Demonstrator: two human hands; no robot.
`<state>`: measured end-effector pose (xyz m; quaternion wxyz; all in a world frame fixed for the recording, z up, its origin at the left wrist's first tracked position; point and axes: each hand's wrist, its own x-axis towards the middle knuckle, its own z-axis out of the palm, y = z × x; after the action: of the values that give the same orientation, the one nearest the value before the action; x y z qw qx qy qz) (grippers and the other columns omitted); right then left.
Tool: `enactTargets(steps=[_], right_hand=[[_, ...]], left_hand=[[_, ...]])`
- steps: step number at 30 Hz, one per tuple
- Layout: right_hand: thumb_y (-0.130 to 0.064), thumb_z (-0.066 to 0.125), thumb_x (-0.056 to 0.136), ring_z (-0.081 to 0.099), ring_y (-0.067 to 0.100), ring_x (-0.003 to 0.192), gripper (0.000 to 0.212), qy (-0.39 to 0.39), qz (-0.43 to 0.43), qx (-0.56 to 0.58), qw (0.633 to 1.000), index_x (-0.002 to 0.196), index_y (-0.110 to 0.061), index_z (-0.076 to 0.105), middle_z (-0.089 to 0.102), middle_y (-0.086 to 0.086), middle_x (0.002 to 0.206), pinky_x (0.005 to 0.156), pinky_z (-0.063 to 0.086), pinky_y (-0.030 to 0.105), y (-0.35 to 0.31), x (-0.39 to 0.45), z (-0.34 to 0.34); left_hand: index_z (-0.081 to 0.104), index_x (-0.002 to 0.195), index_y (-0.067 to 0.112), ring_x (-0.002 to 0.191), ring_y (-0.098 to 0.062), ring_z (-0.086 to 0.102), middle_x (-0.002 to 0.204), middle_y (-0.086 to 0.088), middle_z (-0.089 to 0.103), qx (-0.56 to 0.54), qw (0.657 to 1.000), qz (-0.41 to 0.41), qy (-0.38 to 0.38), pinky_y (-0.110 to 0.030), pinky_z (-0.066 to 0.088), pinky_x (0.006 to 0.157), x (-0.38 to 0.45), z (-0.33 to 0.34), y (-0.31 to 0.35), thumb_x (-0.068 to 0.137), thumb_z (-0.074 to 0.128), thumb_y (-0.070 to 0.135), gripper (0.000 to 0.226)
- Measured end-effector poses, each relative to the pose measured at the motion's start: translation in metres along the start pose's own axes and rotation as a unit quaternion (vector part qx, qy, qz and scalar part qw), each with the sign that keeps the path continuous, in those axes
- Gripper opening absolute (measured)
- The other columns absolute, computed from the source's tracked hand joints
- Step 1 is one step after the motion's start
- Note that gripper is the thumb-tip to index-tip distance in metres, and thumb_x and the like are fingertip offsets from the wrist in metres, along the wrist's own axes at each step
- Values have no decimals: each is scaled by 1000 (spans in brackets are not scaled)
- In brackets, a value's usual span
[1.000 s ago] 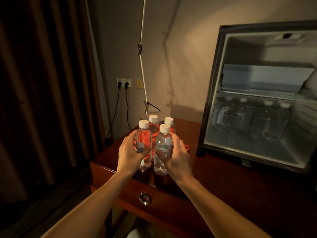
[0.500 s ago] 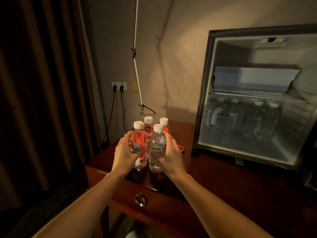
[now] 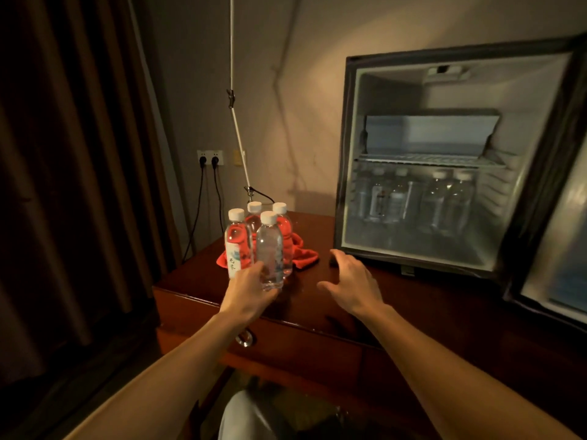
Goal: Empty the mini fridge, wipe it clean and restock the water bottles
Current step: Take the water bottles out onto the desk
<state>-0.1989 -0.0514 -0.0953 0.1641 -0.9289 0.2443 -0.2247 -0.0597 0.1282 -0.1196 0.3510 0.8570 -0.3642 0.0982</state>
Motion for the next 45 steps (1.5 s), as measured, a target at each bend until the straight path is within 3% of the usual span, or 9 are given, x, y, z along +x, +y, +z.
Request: enactTargets(steps=[16,21,26,31,34,38,41,43,45], right_hand=[[-42,70,85,40,21,135,77,37,131,-51,989,149,-23,31,43,-1,147,101,42,38,143,28,-79],[-38,77,77,56,23,117,68,51,168,11,984,136,-28,47,59,1,126,95,50,39,172,72,-89],[-35,79,76,60,24,114,59,67,143,43,986,129,-25,54,63,2,123,94,50,35,188,138,-93],[-37,81,70,59,25,114,67,97,116,102,983,129,-22,54,64,5,122,91,44,29,200,199,-86],[-42,78,72,57,30,118,72,124,96,133,979,133,-14,51,63,10,126,95,44,35,204,227,-79],[-50,73,78,62,20,112,62,126,81,186,971,130,-27,50,64,-3,123,94,49,37,200,261,-69],[-42,75,78,61,13,106,59,135,42,220,965,127,-17,54,61,-6,119,96,49,47,220,291,-45],[-23,77,82,59,4,96,51,162,73,233,956,124,-10,52,61,-7,109,91,48,34,218,289,-43],[-24,79,81,58,3,90,55,181,84,244,949,124,-10,49,64,-5,108,77,39,17,219,286,-40]], left_hand=[[63,110,20,101,-23,65,107,-2,69,-20,991,95,-88,-39,53,85,88,111,142,74,76,43,45],[59,121,21,108,-21,63,117,0,66,-31,990,88,-110,-39,53,88,138,145,168,77,76,48,55],[54,134,24,111,-23,63,125,-1,65,-53,992,64,-93,-32,51,87,197,168,185,77,75,52,67],[42,135,35,102,-24,66,121,2,65,-80,994,12,-71,-40,57,82,255,195,201,70,68,67,78],[35,142,26,125,-23,53,139,-1,50,-139,989,-8,-54,-30,45,99,283,222,194,62,79,57,96],[22,152,15,140,-22,36,151,-8,39,-183,983,-13,-33,-20,25,109,309,251,185,63,70,55,108],[21,150,12,137,-30,41,146,-13,44,-190,981,-30,-19,-28,34,107,319,256,185,63,80,39,109],[26,146,10,132,-33,46,141,-16,49,-199,979,-43,-6,-27,37,99,323,260,182,68,84,22,99],[28,146,10,132,-31,46,141,-15,50,-213,976,-39,5,-21,33,94,323,259,180,67,86,17,99]])
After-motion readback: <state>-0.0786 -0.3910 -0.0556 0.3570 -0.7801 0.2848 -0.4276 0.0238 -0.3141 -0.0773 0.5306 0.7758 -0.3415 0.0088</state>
